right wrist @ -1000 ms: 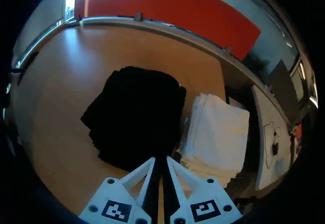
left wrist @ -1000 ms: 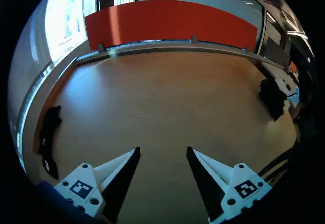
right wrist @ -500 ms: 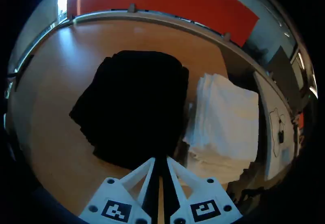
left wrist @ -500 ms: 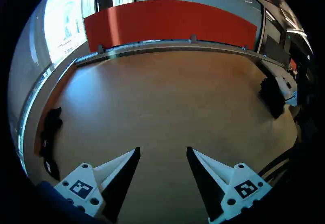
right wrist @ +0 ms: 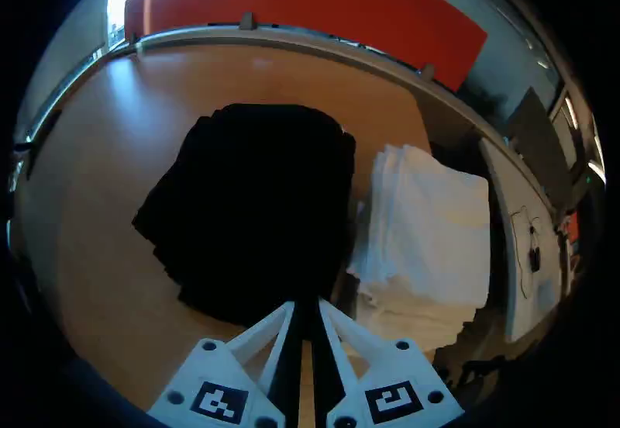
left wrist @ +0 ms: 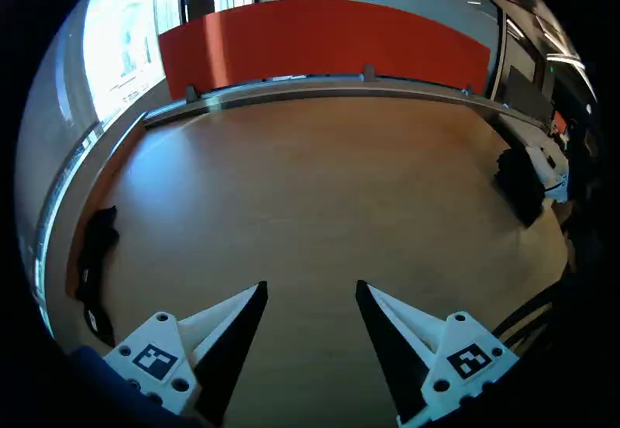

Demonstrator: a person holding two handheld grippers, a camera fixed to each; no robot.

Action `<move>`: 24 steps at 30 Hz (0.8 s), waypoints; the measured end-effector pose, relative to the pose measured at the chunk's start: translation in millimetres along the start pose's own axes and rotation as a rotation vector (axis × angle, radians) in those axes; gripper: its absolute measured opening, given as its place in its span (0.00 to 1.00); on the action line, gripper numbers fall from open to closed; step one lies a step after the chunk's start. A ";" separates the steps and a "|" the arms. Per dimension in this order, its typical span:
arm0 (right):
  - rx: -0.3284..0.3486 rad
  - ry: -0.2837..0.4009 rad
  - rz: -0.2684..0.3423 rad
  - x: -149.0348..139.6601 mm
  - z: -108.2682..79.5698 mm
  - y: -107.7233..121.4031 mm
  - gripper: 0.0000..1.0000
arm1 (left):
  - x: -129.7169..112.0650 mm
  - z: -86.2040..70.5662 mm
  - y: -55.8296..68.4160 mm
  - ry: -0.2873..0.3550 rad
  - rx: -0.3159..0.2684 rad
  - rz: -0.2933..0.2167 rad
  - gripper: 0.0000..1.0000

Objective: Fold towel

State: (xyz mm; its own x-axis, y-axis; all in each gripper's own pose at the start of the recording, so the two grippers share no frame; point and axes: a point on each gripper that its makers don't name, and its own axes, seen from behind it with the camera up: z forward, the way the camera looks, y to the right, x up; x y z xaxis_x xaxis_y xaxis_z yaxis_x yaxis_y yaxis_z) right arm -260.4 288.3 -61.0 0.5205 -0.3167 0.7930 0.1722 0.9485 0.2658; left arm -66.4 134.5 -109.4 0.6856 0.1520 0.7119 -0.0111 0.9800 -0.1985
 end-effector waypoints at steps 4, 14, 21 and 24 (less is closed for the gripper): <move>-0.016 0.020 0.004 1.9 -4.9 0.4 0.18 | 2.3 0.0 -1.2 0.004 0.000 -0.002 0.84; -0.029 0.050 0.015 4.1 -16.6 -1.4 0.72 | 4.9 0.8 -3.0 0.011 -0.003 -0.002 0.84; -0.039 0.067 0.022 6.9 -23.8 -1.8 0.87 | 6.0 -0.1 -3.5 0.017 -0.006 0.001 0.84; -0.043 0.082 0.029 10.6 -27.9 -3.3 0.97 | 7.2 -0.8 -5.8 0.024 -0.006 0.000 0.84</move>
State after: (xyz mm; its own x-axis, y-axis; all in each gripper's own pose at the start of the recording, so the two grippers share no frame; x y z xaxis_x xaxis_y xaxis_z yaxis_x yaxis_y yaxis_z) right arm -232.1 281.8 -68.7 0.5921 -0.2892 0.7522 0.1905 0.9572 0.2181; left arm -60.8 129.8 -103.6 0.7027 0.1492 0.6956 -0.0075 0.9792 -0.2025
